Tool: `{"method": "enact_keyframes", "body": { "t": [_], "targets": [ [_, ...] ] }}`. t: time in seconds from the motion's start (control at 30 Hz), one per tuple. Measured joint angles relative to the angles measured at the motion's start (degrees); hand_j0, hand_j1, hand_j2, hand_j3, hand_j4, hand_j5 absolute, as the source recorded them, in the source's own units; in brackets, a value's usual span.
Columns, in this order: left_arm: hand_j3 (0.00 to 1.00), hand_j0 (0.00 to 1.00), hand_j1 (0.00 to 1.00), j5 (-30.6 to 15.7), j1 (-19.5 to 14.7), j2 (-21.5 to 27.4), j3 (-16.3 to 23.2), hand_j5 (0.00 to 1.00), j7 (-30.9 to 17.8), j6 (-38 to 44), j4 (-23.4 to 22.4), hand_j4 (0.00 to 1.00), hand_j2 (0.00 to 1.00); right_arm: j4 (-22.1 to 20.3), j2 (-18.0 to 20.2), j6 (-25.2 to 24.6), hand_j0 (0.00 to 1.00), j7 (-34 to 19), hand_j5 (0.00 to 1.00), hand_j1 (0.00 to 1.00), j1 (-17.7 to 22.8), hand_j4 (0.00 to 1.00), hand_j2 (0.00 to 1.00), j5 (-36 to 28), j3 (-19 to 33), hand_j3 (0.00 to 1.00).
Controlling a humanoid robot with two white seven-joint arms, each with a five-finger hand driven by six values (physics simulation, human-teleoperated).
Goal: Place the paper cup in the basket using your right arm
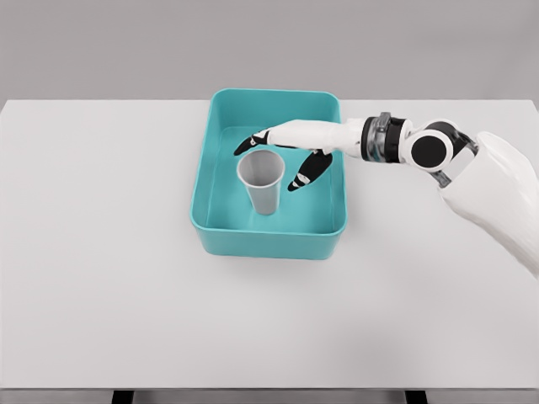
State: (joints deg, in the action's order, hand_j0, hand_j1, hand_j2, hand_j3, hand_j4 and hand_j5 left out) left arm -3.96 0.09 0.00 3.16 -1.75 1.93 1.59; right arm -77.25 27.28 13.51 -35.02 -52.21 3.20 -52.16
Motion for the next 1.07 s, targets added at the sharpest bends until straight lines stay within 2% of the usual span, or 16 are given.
{"method": "enact_keyframes", "body": {
  "t": [0.2, 0.27, 0.33, 0.37, 0.47, 0.6, 0.67, 0.73, 0.83, 1.07],
  "targets": [
    [1.00, 1.00, 1.00, 0.0, 0.0, 0.0, 0.0, 1.00, 0.0, 0.0, 0.0, 1.00, 1.00, -2.6, 1.1, 0.0, 0.95, 0.0, 0.95, 0.95, -1.0, 0.95, 0.95, 0.0, 0.8, 0.95],
    [1.00, 1.00, 1.00, 0.0, 0.0, 0.0, 0.0, 1.00, 0.0, 0.0, 0.0, 1.00, 1.00, -5.4, 2.9, 0.0, 0.95, 0.0, 0.95, 0.95, -0.4, 0.95, 0.95, -0.2, 2.7, 0.95],
    [1.00, 1.00, 1.00, 0.0, 0.0, 0.0, 0.0, 1.00, 0.0, 0.0, 0.0, 1.00, 1.00, -9.6, 6.4, 0.0, 0.95, 0.0, 0.95, 0.95, 0.1, 0.95, 0.95, -0.7, 5.0, 0.95],
    [1.00, 1.00, 1.00, 0.0, 0.0, 0.0, 0.0, 1.00, 0.0, 0.0, 0.0, 1.00, 1.00, -12.1, 8.9, 0.1, 0.95, 0.0, 0.95, 0.95, 1.1, 0.95, 0.95, -1.2, 6.2, 0.95],
    [1.00, 1.00, 1.00, 0.0, 0.0, 0.0, 0.0, 1.00, 0.0, 0.0, 0.0, 1.00, 1.00, -18.9, 15.4, 1.1, 0.98, 0.0, 0.98, 0.98, 10.9, 0.98, 0.98, -4.0, 13.0, 0.98],
    [1.00, 1.00, 1.00, 0.0, 0.0, 0.0, 0.0, 1.00, 0.0, 0.0, 0.0, 1.00, 1.00, -22.1, 18.6, 8.8, 0.98, 0.0, 0.98, 0.98, 23.5, 0.98, 0.98, -7.1, 26.6, 0.98],
    [1.00, 1.00, 1.00, 0.0, 0.0, 0.0, 0.0, 1.00, 0.0, 0.0, 0.0, 1.00, 1.00, -22.6, 19.9, 13.6, 0.98, 0.0, 0.98, 0.98, 27.4, 0.98, 0.98, -10.1, 31.7, 0.98],
    [1.00, 1.00, 1.00, 0.0, 0.0, 0.0, 0.0, 1.00, 0.0, 0.0, 0.0, 1.00, 1.00, -22.9, 20.7, 16.8, 0.98, 0.0, 0.98, 0.98, 29.6, 0.98, 0.98, -11.7, 34.6, 0.98],
    [1.00, 1.00, 1.00, 0.0, 0.0, 0.0, 0.0, 1.00, 0.0, 0.0, 0.0, 1.00, 1.00, -23.2, 21.2, 19.2, 0.98, 0.0, 0.98, 0.98, 30.6, 0.98, 0.98, -12.7, 36.5, 0.98],
    [1.00, 1.00, 1.00, -0.1, 0.0, 0.0, 0.0, 1.00, -0.1, 0.0, 0.0, 1.00, 1.00, -23.3, 21.6, 20.4, 0.99, 0.0, 0.99, 0.99, 30.8, 0.99, 0.99, -13.1, 37.8, 0.99]
  ]
}}
